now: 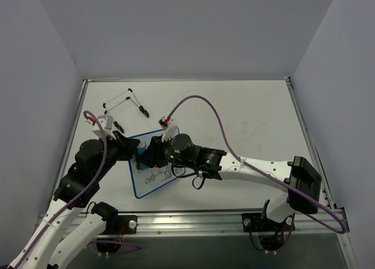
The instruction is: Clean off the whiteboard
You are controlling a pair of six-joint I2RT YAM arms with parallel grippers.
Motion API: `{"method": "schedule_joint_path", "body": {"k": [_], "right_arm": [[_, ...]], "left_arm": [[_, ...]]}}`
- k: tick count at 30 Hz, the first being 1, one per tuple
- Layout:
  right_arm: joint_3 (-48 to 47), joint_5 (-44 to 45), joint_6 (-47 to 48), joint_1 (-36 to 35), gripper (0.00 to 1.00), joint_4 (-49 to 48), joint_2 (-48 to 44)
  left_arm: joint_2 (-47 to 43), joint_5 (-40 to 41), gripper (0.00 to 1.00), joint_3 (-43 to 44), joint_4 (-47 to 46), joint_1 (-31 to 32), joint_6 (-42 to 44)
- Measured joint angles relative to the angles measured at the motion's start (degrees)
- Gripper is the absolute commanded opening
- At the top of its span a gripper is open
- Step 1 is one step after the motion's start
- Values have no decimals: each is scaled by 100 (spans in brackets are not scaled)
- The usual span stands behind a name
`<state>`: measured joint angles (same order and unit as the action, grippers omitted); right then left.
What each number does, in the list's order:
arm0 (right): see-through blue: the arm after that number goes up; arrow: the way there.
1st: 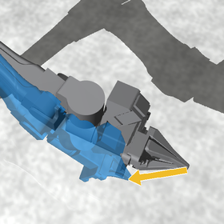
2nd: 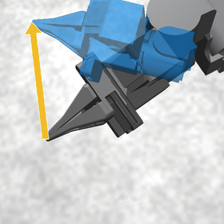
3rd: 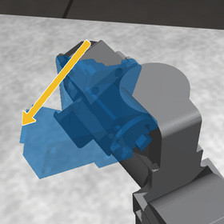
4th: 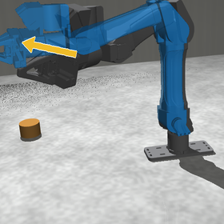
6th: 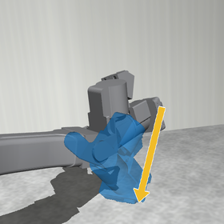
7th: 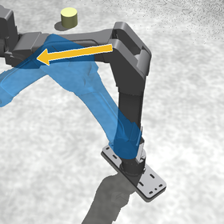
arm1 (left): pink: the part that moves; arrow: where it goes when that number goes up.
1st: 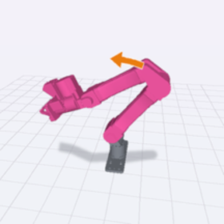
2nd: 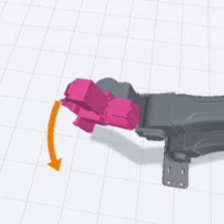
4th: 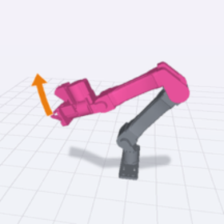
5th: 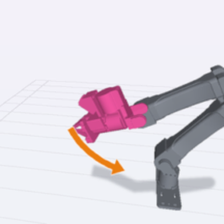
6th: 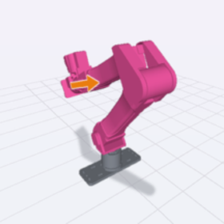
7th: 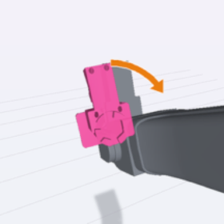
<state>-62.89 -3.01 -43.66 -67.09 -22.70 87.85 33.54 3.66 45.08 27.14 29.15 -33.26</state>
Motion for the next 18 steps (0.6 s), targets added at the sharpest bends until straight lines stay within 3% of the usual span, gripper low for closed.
{"method": "schedule_joint_path", "body": {"k": [7,13,18], "right_arm": [[72,-960,164,1091,0,-455,448],[120,-1078,426,1998,0,-905,1110],[74,-997,557,2184,0,-962,1453]], "left_arm": [[127,133,2,-96,-210,-72,-76],[146,256,2,-98,-197,-83,-264],[155,372,2,-101,-122,-109,-461]]}}
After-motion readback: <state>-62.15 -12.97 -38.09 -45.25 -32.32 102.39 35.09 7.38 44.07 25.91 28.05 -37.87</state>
